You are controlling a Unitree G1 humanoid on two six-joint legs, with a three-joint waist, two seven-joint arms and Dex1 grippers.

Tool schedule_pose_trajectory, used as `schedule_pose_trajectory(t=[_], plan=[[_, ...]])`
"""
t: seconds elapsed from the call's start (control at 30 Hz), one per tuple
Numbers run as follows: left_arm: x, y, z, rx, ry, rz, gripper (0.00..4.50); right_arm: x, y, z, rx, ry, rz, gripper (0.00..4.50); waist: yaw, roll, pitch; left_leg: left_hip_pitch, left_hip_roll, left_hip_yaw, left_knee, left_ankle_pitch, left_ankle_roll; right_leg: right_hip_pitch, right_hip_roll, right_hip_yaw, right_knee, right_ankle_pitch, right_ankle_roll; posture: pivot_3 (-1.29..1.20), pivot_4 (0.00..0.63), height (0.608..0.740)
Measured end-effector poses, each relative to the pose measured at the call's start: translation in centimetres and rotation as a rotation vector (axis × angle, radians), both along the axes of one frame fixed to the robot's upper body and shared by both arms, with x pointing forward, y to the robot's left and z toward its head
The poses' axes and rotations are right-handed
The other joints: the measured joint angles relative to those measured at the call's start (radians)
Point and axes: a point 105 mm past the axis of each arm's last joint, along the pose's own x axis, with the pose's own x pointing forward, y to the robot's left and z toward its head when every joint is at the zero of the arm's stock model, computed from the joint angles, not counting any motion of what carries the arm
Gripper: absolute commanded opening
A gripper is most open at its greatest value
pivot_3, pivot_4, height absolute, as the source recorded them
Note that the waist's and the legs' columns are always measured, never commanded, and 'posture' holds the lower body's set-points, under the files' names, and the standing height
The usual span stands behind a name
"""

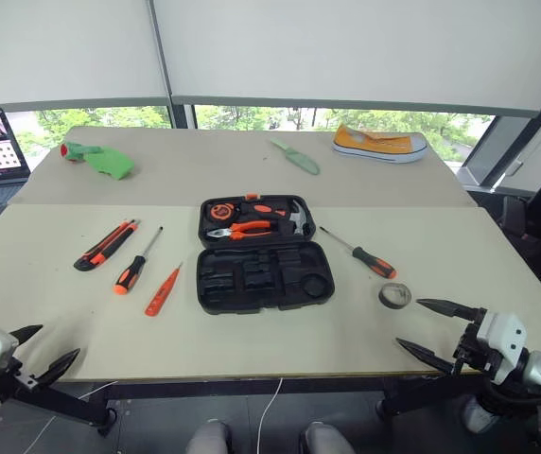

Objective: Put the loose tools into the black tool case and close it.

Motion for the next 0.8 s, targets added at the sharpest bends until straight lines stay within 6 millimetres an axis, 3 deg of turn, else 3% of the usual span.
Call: schedule_pose_trajectory(t=[0.07, 0.13, 0.17, 0.27, 0.37, 0.43, 0.6, 0.67, 0.8], plan=[[0.0, 0.0, 0.0, -0.016, -0.002, 0.011, 4.50, 0.1, 0.1, 0.0, 0.006, 0.000, -0.001, 4.47, 0.000, 0.000, 0.000, 0.000, 0.000, 0.000, 0.000, 0.000, 0.000, 0.000, 0.000, 0.000, 0.000, 0.000, 0.000, 0.00, 0.150, 0.740], [-0.8, 1.5, 0.2, -0.210, -0.088, 0.212, 4.50, 1.5, 1.4, 2.1, 0.152, -0.071, -0.013, 4.47, -0.012, 0.000, 0.000, 0.000, 0.002, 0.001, 0.001, 0.000, 0.001, -0.001, 0.000, 0.001, 0.002, 0.002, 0.004, 0.00, 0.150, 0.740], [-1.5, 2.5, 0.2, -0.326, -0.139, 0.336, 4.50, 2.0, 2.8, 4.2, 0.264, -0.127, 0.013, 4.47, -0.021, 0.000, 0.000, 0.000, 0.003, 0.000, 0.001, 0.002, 0.004, -0.001, 0.000, 0.000, 0.002, 0.004, 0.009, 0.00, 0.150, 0.740], [-2.9, 3.6, -0.4, -0.404, -0.136, 0.469, 4.50, 2.3, 3.6, 6.6, 0.336, -0.190, 0.030, 4.47, -0.020, -0.002, 0.000, 0.001, 0.003, 0.000, 0.000, 0.002, 0.004, -0.001, 0.001, -0.001, 0.003, 0.004, 0.009, 0.00, 0.150, 0.740], [-4.0, 4.2, -1.0, -0.467, -0.118, 0.572, 4.50, 2.3, 4.0, 7.5, 0.371, -0.218, 0.024, 4.47, -0.009, -0.005, -0.001, 0.000, 0.001, 0.000, 0.001, 0.001, 0.002, -0.001, 0.000, -0.001, 0.002, 0.004, 0.006, 0.00, 0.150, 0.740], [-3.7, 3.7, -0.6, -0.515, -0.115, 0.580, 4.50, 2.3, 4.2, 7.7, 0.378, -0.226, 0.025, 4.47, 0.003, -0.005, 0.000, 0.000, 0.001, 0.000, 0.001, 0.000, 0.000, -0.002, -0.001, -0.002, 0.001, 0.001, 0.001, 0.00, 0.150, 0.740], [1.2, 0.4, 3.6, -0.534, -0.128, 0.400, 4.50, 2.2, 4.5, 7.9, 0.357, -0.228, 0.058, 4.47, 0.026, -0.005, 0.000, 0.001, 0.002, 0.002, 0.002, 0.000, -0.001, -0.002, -0.002, -0.003, 0.000, 0.003, 0.000, 0.00, 0.150, 0.740], [4.3, -2.2, 5.0, -0.509, -0.077, 0.303, 4.50, 2.1, 4.7, 8.0, 0.336, -0.228, 0.077, 4.47, 0.025, -0.004, 0.000, 0.001, 0.001, 0.002, 0.002, 0.000, -0.001, -0.002, -0.002, -0.003, 0.000, 0.005, 0.001, 0.00, 0.150, 0.740], [7.5, -5.5, 5.1, -0.465, 0.039, 0.215, 4.50, 2.0, 5.4, 8.1, 0.323, -0.232, 0.108, 4.47, 0.012, -0.004, -0.001, 0.000, 0.002, 0.003, 0.002, 0.001, 0.001, 0.000, 0.001, -0.001, 0.001, 0.008, 0.002, 0.00, 0.150, 0.740]])
